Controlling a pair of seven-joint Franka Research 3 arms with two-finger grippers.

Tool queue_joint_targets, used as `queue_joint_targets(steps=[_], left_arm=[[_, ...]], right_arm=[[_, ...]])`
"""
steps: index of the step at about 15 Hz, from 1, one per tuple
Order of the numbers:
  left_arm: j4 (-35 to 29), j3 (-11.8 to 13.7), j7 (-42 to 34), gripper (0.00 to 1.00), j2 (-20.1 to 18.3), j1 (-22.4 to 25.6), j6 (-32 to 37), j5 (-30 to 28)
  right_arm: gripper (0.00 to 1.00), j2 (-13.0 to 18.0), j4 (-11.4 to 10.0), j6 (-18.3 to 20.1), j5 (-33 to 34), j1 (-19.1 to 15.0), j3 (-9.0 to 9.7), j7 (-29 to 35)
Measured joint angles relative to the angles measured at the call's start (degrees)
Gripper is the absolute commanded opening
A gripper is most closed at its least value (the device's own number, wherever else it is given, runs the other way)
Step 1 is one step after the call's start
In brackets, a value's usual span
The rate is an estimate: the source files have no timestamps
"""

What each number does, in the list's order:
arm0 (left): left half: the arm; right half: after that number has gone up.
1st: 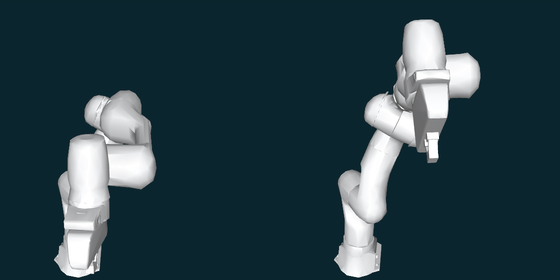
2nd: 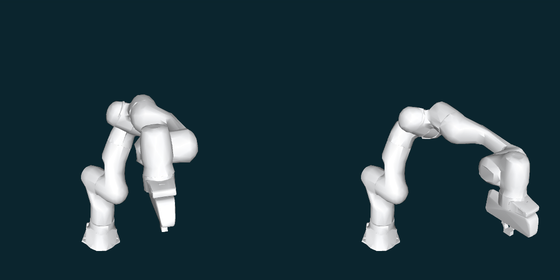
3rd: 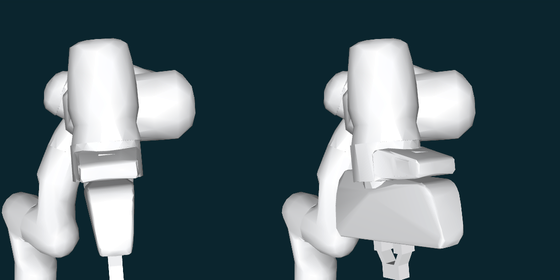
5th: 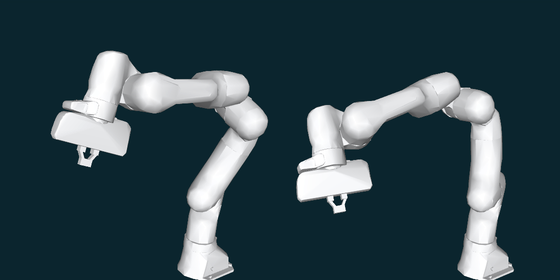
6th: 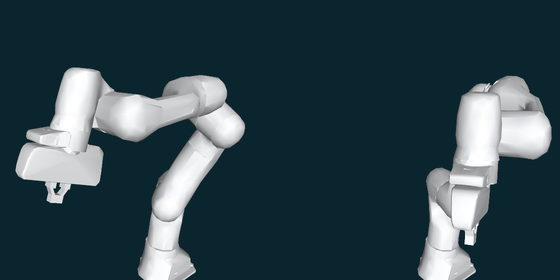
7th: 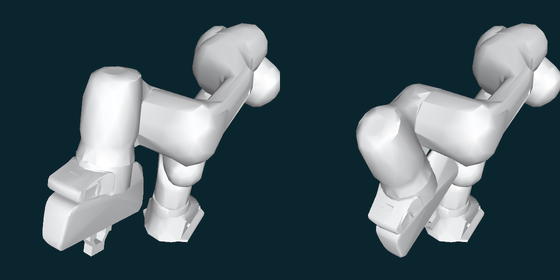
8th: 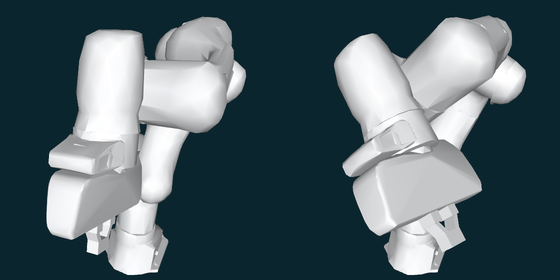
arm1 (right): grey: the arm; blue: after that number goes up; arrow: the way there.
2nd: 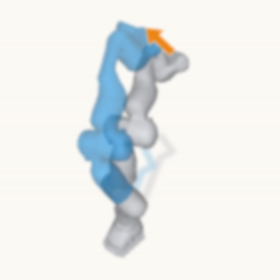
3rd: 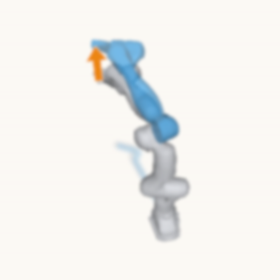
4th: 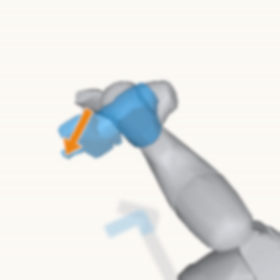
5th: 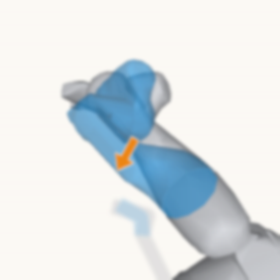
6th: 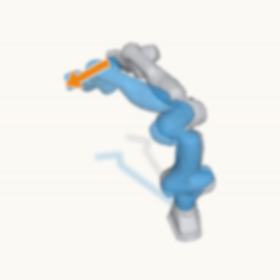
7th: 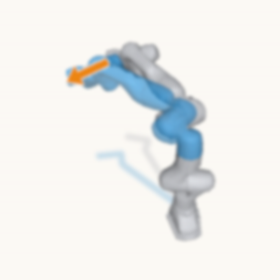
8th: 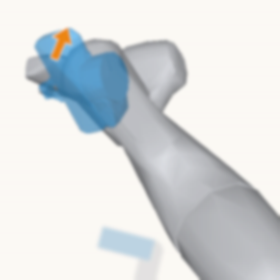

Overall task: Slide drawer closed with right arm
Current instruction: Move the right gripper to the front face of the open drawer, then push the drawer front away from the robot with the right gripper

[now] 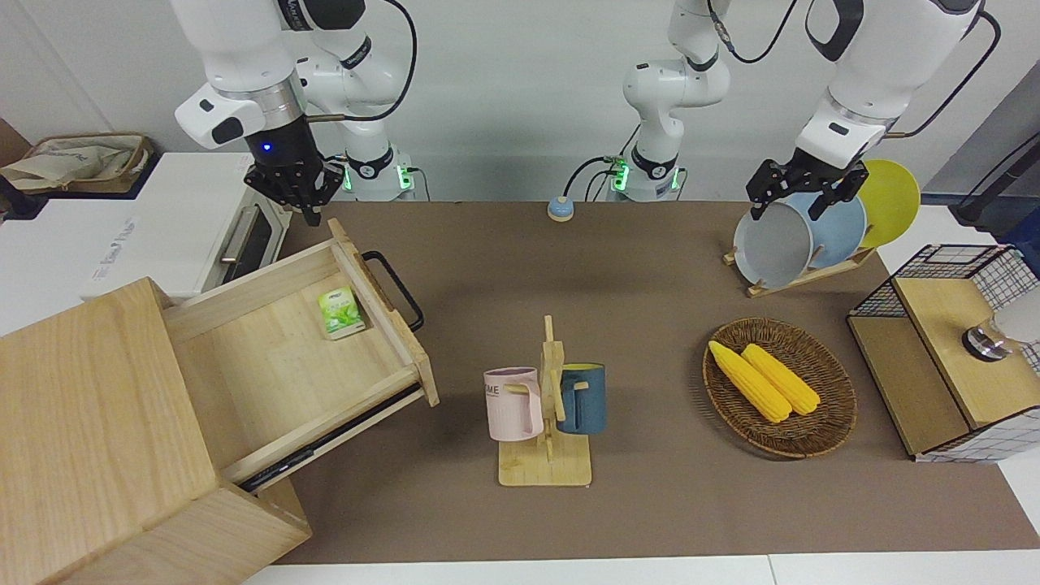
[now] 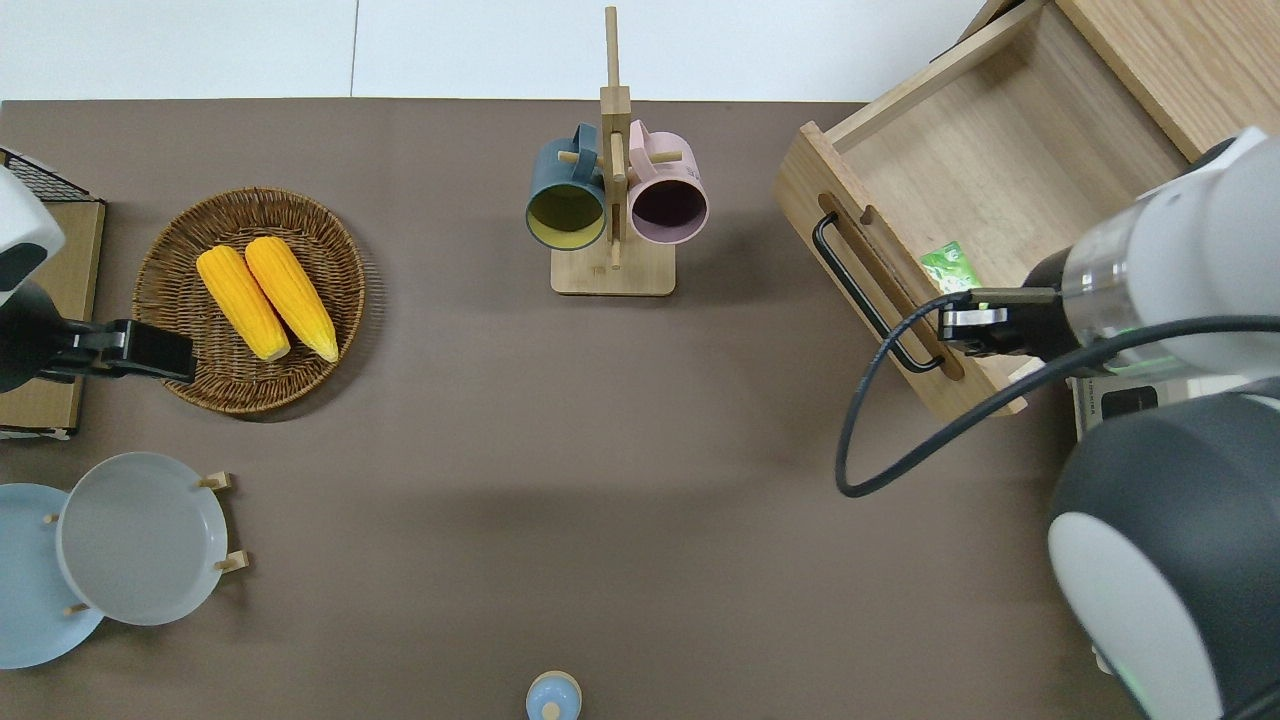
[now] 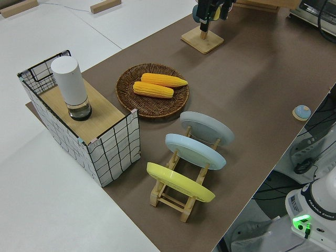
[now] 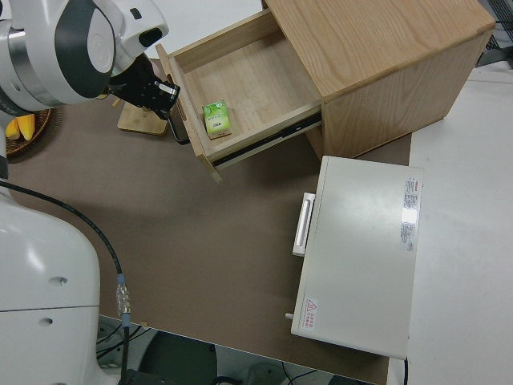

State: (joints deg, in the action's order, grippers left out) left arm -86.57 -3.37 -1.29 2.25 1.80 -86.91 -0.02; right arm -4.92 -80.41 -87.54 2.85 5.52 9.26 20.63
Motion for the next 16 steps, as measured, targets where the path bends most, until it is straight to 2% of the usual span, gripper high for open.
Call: queue_joint_targets(steps=[5,9,11,16], left_arm=[[0.0,0.0,0.0,0.99,0.0,0.0,0.0,0.0],[0.0,0.0,0.0,0.99,0.0,0.0,0.0,0.0],[0.0,0.0,0.0,0.99,0.0,0.0,0.0,0.0],[0.0,0.0,0.0,0.99,0.0,0.0,0.0,0.0]], right_arm=[[0.0,-0.1,0.29,-0.19,0.5,6.29,0.17,12.9],[0.0,-1.77,0.25,-1.31,0.58,10.87,0.21,25.31],[0.0,-3.27,0.22,-1.57,0.6,12.05,0.2,30.29],[0.0,-7.0,-0.16,-4.4,0.6,12.23,-0.02,39.76]])
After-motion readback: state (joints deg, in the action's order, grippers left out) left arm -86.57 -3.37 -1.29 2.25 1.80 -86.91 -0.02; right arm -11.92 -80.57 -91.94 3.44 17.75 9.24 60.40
